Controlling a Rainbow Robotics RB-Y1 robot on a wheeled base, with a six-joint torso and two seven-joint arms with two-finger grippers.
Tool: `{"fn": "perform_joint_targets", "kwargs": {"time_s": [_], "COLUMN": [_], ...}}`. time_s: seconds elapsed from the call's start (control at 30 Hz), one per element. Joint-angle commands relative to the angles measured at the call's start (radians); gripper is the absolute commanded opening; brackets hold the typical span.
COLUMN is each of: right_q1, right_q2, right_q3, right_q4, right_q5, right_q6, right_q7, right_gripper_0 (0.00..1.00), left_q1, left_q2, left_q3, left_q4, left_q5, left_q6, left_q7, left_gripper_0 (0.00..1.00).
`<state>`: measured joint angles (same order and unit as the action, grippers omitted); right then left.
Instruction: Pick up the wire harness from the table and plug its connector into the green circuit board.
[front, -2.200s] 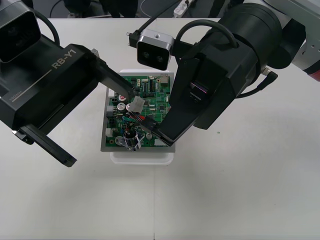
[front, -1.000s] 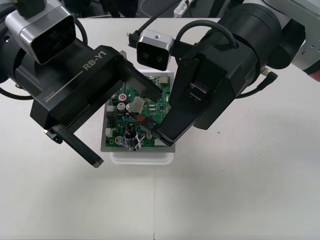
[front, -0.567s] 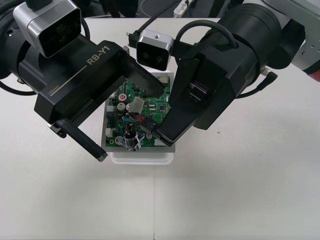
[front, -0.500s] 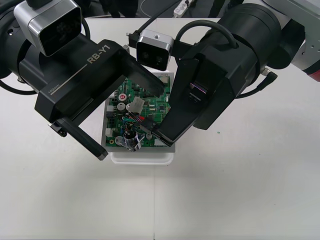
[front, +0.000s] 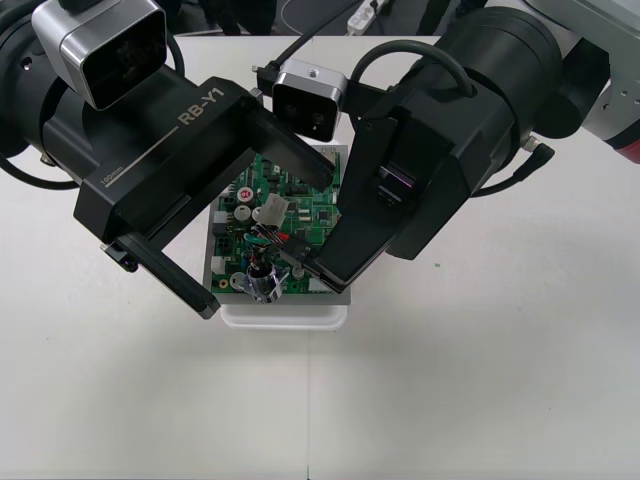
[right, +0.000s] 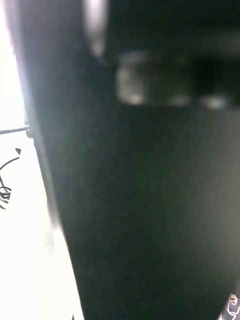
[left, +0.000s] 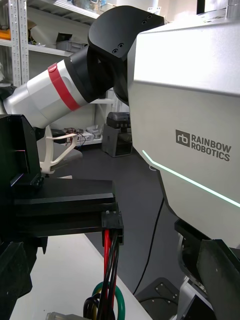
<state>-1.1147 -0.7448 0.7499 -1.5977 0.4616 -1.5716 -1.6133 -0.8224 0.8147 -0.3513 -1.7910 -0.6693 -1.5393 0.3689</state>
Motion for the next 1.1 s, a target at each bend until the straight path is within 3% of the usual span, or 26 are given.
{"fn": "perform_joint_targets", "kwargs": {"time_s": [0.03,0.97,1.03,1.1], "right_q1": [-0.051,-0.051,-0.051,-0.053], "right_q2": [0.012,0.015,0.016,0.015], "right_q3": [0.008,0.008,0.008,0.006], "right_q4": [-0.024,-0.019,-0.019,-0.019], "right_q5": [-0.003,-0.004,-0.004,-0.004], "right_q6": [0.001,0.001,0.001,0.001], "right_q7": [-0.016,-0.011,-0.013,-0.011], "right_gripper_0": [0.00,0.00,0.00,0.00], "left_q1": [-0.049,-0.049,-0.049,-0.049], "left_q2": [-0.019,-0.035,-0.035,-0.035], "left_q3": [-0.011,-0.011,-0.011,-0.011], "left_q4": [-0.011,-0.016,-0.016,-0.016], "left_q5": [0.017,0.016,0.016,0.017], "left_q6": [0.001,-0.005,-0.005,-0.007], "left_q7": [0.059,0.065,0.065,0.065], "left_gripper_0": [1.00,1.00,0.86,0.10]}}
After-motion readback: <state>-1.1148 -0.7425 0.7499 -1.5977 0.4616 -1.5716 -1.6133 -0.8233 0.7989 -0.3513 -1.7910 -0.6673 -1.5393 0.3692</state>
